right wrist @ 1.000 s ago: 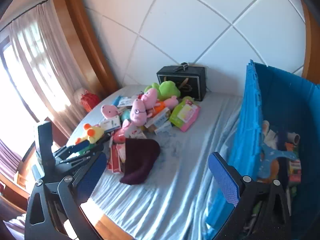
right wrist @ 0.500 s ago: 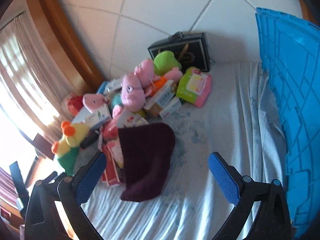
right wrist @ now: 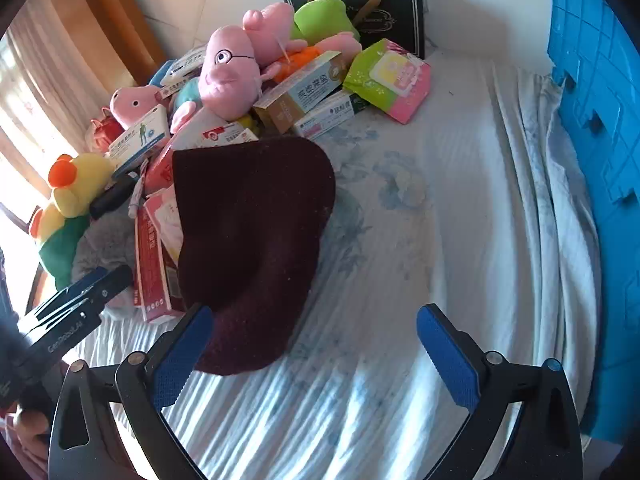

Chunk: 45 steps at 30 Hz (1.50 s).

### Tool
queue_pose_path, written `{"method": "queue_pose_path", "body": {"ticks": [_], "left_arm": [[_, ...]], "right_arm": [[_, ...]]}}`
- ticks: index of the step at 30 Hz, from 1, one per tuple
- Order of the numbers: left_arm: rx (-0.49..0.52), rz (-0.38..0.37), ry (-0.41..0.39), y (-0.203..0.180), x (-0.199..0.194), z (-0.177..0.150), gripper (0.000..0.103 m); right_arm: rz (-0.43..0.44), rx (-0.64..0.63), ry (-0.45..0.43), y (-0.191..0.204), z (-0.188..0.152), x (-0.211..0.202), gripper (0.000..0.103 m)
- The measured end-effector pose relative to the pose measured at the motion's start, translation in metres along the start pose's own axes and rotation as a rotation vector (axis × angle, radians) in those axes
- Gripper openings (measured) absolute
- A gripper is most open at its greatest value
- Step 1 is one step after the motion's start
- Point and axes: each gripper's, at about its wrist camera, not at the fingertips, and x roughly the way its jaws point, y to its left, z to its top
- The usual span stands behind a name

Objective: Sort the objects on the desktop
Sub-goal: 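Grasp the red medicine box with the left gripper while the right grasps the maroon knit hat, then carry the red box and maroon hat in both grippers over the crate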

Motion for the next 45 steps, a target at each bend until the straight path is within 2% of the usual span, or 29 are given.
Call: {"method": "queue_pose_path", "body": {"ticks": [4, 6, 10, 12, 14, 17, 19, 20, 21, 23, 25, 26, 29, 30, 33, 35, 39, 42, 45], "left_arm": [[-0.034, 0.017, 0.086, -0.001, 0.034, 0.002, 0.053], [-0.043, -0.007, 0.097, -0.001, 0.044, 0.002, 0.058], [0.008, 0.013, 0.058, -0.005, 0.045, 0.005, 0.057], [0.02, 0.018, 0.036, -0.003, 0.038, 0.003, 0.041], [0.027, 0.005, 0.039, 0.001, 0.032, 0.001, 0.037], [0.028, 0.008, 0.036, 0.005, 0.031, 0.004, 0.037], [0.012, -0.016, 0.053, 0.006, 0.035, 0.009, 0.037], [0.003, -0.017, 0.064, 0.005, 0.039, 0.011, 0.042], [-0.004, -0.01, 0.08, 0.003, 0.043, 0.013, 0.049], [-0.026, -0.012, 0.102, 0.001, 0.051, 0.016, 0.056], [-0.053, -0.02, 0.115, 0.001, 0.058, 0.02, 0.056], [-0.046, -0.009, 0.106, -0.001, 0.058, 0.021, 0.056], [0.012, 0.015, 0.09, -0.006, 0.053, 0.018, 0.052], [0.014, 0.007, 0.088, -0.004, 0.05, 0.016, 0.044], [0.016, -0.042, 0.118, 0.003, 0.043, 0.006, 0.032], [0.036, -0.049, 0.132, 0.003, 0.041, 0.0, 0.028], [0.072, -0.026, 0.143, -0.007, 0.042, -0.008, 0.027], [0.105, -0.022, 0.113, -0.015, 0.038, -0.01, 0.025], [0.123, -0.028, 0.059, -0.016, 0.016, -0.015, 0.024]], "right_arm": [[-0.006, 0.005, 0.02, -0.007, 0.011, 0.01, 0.103], [-0.003, 0.005, 0.041, -0.007, 0.014, 0.018, 0.103], [0.017, -0.014, 0.09, 0.001, 0.016, 0.038, 0.103], [0.021, -0.02, 0.108, 0.006, 0.015, 0.047, 0.103], [0.033, -0.022, 0.128, 0.009, 0.016, 0.057, 0.103], [0.047, -0.031, 0.156, 0.012, 0.019, 0.069, 0.103], [0.039, -0.041, 0.168, 0.015, 0.022, 0.077, 0.103], [0.041, -0.034, 0.172, 0.015, 0.024, 0.08, 0.101], [0.043, -0.025, 0.176, 0.015, 0.025, 0.084, 0.09], [0.044, -0.02, 0.183, 0.016, 0.028, 0.091, 0.075], [0.038, -0.028, 0.189, 0.019, 0.03, 0.097, 0.057], [0.043, -0.032, 0.192, 0.02, 0.031, 0.1, 0.036], [0.04, -0.05, 0.173, 0.025, 0.031, 0.095, 0.028], [0.048, -0.05, 0.167, 0.024, 0.031, 0.091, 0.026], [0.035, -0.047, 0.144, 0.015, 0.028, 0.078, 0.022], [0.028, -0.042, 0.129, 0.008, 0.026, 0.069, 0.021], [-0.003, -0.035, 0.097, -0.002, 0.018, 0.05, 0.02], [-0.022, -0.042, 0.074, -0.004, 0.012, 0.038, 0.019], [-0.033, -0.05, 0.041, -0.01, 0.013, 0.02, 0.019]]}}
